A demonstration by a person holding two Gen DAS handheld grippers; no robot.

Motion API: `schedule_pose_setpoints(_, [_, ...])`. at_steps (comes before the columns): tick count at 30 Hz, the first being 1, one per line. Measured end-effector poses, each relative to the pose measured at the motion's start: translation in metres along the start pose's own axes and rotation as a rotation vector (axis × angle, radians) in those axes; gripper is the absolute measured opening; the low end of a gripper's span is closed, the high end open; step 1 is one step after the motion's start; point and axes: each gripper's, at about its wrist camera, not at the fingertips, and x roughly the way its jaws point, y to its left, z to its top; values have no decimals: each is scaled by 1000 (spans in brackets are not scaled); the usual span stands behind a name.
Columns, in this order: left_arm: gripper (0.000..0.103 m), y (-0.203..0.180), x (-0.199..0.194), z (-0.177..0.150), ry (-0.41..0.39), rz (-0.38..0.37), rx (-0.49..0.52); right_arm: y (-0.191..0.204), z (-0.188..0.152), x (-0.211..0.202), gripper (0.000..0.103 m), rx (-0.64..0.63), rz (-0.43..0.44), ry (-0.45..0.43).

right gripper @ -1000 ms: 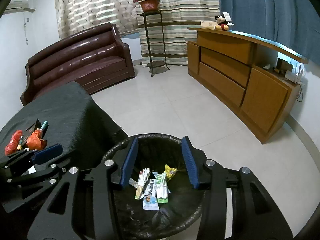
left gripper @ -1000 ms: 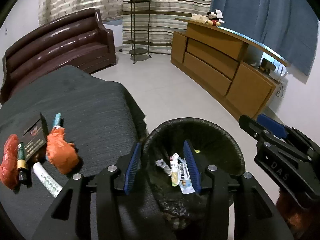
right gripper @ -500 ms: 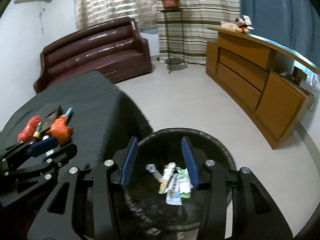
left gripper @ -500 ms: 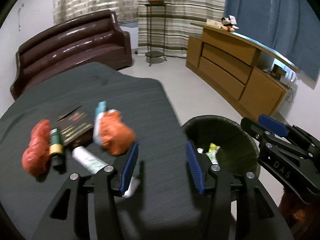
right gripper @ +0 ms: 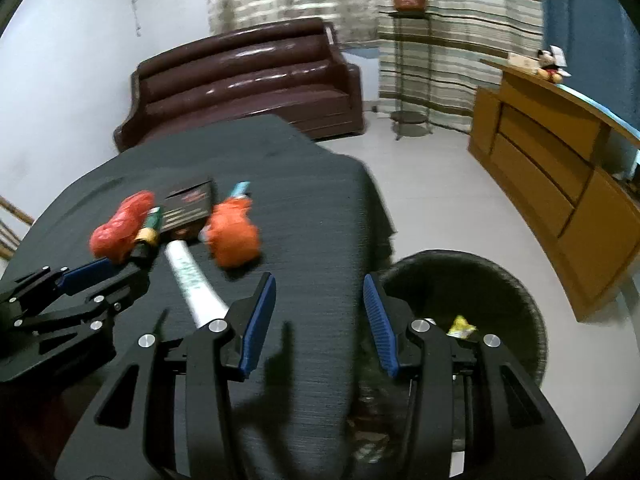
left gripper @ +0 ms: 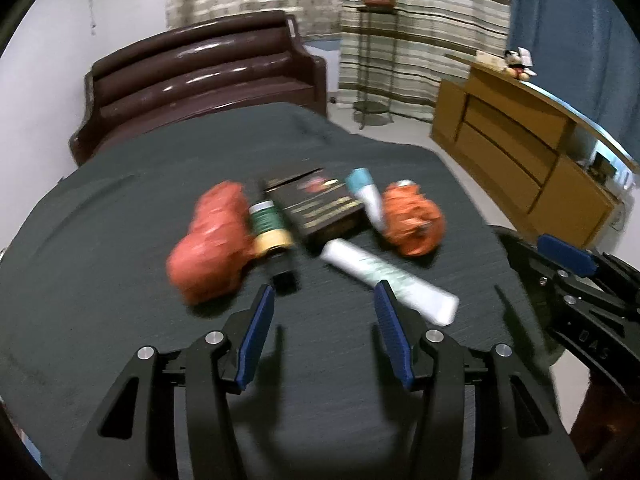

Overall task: Collect trash
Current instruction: 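Move both open tools back over the table, then grasp the white toothpaste tube with the right tool and lift it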

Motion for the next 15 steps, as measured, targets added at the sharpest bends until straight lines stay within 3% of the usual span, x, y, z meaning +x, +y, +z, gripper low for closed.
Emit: schedule_pose_setpoints(15, [55,52,-1,-5,7,54,-94,67,0,10,45,-139,75,73])
